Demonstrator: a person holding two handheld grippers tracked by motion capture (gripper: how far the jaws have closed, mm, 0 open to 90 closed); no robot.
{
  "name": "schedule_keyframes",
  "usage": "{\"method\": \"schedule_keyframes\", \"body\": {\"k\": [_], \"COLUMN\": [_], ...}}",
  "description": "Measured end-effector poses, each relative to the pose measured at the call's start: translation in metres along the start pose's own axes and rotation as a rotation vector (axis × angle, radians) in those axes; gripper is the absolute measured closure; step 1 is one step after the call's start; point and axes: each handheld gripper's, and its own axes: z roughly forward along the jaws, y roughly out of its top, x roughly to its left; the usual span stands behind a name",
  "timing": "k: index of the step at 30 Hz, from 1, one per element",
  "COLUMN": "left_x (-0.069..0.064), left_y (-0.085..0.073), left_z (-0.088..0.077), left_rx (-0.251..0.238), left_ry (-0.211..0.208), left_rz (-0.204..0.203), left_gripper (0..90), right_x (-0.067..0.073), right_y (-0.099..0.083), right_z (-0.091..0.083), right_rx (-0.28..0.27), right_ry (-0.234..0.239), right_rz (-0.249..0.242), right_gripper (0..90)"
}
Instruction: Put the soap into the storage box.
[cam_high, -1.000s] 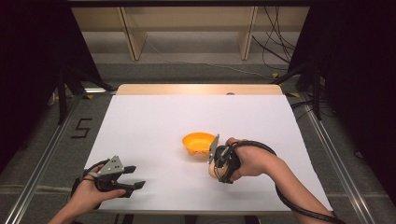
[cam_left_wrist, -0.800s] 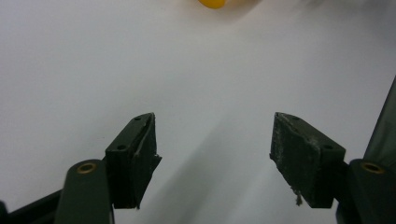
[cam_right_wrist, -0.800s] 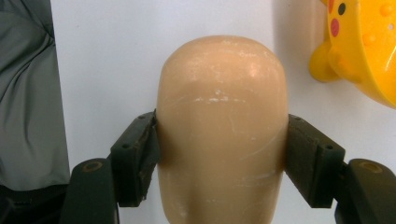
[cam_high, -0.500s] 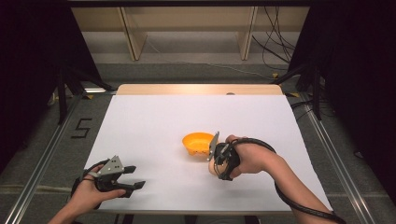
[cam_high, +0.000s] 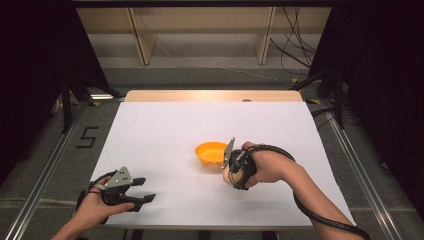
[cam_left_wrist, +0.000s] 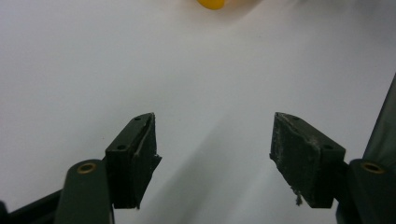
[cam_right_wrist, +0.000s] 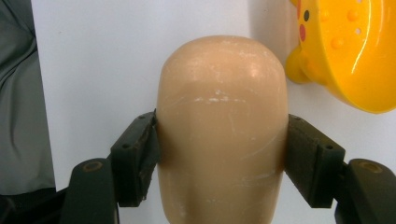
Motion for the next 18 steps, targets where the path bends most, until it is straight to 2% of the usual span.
{"method": "schedule_keyframes", "body": {"k": [1, 2, 4, 6, 7, 8, 10, 11, 12, 13, 14, 15, 18], "left_x": [0.0002, 0.0002, 0.0006, 0.0006, 0.0006, 0.0005, 0.0007, 0.0008, 0.0002, 0.0002, -0.0003, 0.0003, 0.0010], "left_y": [0.0001, 0.0001, 0.0004, 0.0004, 0.0003, 0.0002, 0.0003, 0.0003, 0.0002, 0.0002, 0.0000, 0.0001, 0.0003], "left_z": [-0.0001, -0.0001, -0.0006, -0.0005, -0.0005, -0.0003, -0.0002, -0.0004, -0.0002, -0.0001, -0.0001, 0.0000, -0.0002], "left_rx": [0.000, 0.000, -0.002, -0.002, -0.002, -0.003, -0.003, -0.001, 0.005, 0.000, -0.001, 0.001, 0.000], "left_ry": [0.001, 0.001, 0.004, 0.004, 0.004, 0.004, 0.002, 0.001, -0.002, 0.000, 0.003, -0.001, -0.001], "left_rz": [0.006, 0.006, 0.018, 0.018, 0.017, 0.017, 0.016, 0.017, -0.001, 0.004, -0.002, 0.002, 0.016], "left_gripper": [31.4, 31.4, 31.4, 31.4, 31.4, 31.4, 31.5, 31.4, 31.4, 31.4, 31.4, 31.4, 31.4], "right_x": [-0.0038, -0.0038, 0.0002, -0.0028, -0.0027, -0.0008, -0.0048, -0.0051, -0.0054, -0.0046, -0.0073, -0.0064, -0.0093], "right_y": [0.0003, 0.0003, 0.0007, 0.0007, 0.0009, 0.0015, 0.0020, 0.0015, 0.0013, 0.0026, 0.0031, 0.0024, 0.0039], "right_z": [0.0016, 0.0016, -0.0002, 0.0008, 0.0004, -0.0009, -0.0002, -0.0004, -0.0011, -0.0026, -0.0017, -0.0026, -0.0033], "right_rx": [-0.020, -0.020, 0.009, -0.007, -0.004, 0.006, -0.010, -0.012, -0.007, 0.005, -0.012, -0.005, -0.004], "right_ry": [-0.010, -0.010, -0.002, -0.012, -0.013, -0.013, -0.011, -0.014, -0.012, -0.011, -0.011, -0.018, -0.016], "right_rz": [-0.047, -0.047, 0.028, -0.002, 0.004, 0.032, -0.008, 0.004, 0.010, 0.035, -0.002, 0.024, 0.008], "right_gripper": [33.8, 33.8, 33.8, 33.8, 33.8, 33.8, 33.8, 33.8, 33.8, 33.8, 33.8, 33.8, 33.8]}}
